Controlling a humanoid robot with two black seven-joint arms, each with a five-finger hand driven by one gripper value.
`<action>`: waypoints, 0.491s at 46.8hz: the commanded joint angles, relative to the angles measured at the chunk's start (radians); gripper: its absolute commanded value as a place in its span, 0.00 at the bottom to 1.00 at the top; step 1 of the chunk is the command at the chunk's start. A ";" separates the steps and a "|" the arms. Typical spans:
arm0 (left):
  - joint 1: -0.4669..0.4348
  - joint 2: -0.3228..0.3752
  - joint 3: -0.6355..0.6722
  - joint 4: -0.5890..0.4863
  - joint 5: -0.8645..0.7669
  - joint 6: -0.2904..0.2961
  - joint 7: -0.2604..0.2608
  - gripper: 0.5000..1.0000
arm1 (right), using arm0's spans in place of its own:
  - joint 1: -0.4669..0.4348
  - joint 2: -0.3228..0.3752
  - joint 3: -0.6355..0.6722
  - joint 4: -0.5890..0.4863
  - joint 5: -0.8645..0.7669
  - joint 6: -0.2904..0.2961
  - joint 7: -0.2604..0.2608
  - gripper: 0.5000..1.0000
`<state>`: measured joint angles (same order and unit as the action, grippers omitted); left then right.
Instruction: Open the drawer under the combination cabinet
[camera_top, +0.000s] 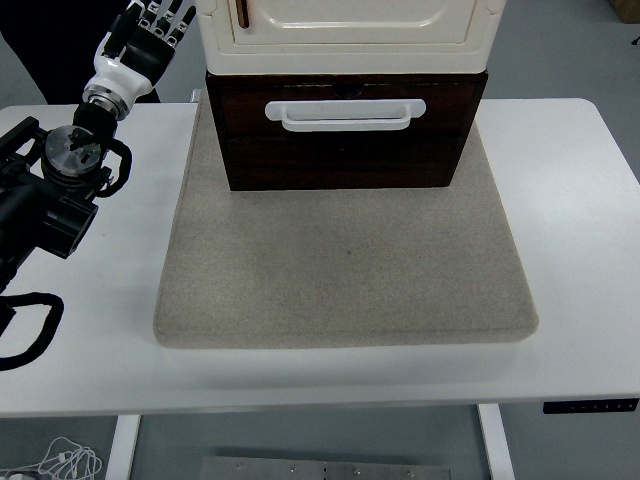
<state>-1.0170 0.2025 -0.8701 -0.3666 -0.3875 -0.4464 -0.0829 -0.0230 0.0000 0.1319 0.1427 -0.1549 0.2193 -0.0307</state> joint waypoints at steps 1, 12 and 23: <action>0.000 0.000 -0.001 0.000 -0.001 0.000 0.000 1.00 | 0.000 0.000 0.000 0.000 0.000 0.000 0.000 0.85; -0.002 0.002 0.000 0.003 0.003 -0.002 -0.005 1.00 | 0.000 0.000 0.000 0.000 0.000 0.000 0.000 0.85; -0.025 0.061 -0.011 0.057 -0.002 0.026 -0.005 1.00 | 0.000 0.000 0.000 0.000 0.000 0.000 0.000 0.85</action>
<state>-1.0350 0.2486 -0.8853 -0.3366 -0.3923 -0.4414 -0.0877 -0.0231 0.0000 0.1319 0.1427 -0.1550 0.2195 -0.0308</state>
